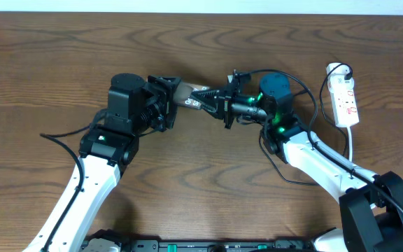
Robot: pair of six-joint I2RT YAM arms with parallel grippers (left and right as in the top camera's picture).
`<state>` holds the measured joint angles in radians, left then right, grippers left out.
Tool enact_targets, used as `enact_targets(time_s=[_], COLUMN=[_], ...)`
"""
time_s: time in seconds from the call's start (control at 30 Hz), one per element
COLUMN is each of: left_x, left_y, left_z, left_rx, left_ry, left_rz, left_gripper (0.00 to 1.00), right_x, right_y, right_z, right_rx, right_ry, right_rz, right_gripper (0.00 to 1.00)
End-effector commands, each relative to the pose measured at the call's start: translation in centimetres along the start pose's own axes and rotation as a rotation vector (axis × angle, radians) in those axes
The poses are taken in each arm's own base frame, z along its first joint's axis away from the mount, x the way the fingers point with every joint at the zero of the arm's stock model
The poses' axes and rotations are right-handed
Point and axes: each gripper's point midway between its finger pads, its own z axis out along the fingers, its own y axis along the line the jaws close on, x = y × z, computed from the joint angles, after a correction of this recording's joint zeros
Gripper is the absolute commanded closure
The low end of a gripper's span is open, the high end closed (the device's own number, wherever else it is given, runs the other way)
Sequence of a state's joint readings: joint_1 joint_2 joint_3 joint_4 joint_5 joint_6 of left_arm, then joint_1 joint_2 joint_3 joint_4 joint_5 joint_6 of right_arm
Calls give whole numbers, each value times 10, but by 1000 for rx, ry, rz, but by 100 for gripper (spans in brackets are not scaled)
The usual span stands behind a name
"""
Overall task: Plug charger to phone and switch on socket
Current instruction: 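Grasp the phone's far end with the left gripper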
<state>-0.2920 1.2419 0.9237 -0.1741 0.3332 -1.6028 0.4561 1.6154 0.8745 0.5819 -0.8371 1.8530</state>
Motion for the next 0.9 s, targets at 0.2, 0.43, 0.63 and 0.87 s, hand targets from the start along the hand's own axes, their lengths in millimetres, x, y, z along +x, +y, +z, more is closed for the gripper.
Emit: enact_targets(time_s=[0.2, 0.43, 0.63, 0.87], left_x=[0, 1, 1, 5], left_y=[-1, -3, -7, -6], left_z=[0, 0, 0, 1], left_rx=[6, 16, 30, 28], left_ry=[0, 3, 5, 14], left_rz=[-147, -143, -139, -97], left_gripper=[42, 59, 61, 78], right_x=[21, 17, 15, 15], right_y=[9, 10, 10, 10], right_z=[5, 5, 5, 5], right_rx=[-10, -15, -17, -17], right_ry=[64, 45, 36, 33], right_rz=[7, 6, 20, 56], right_gripper=[99, 99, 99, 99])
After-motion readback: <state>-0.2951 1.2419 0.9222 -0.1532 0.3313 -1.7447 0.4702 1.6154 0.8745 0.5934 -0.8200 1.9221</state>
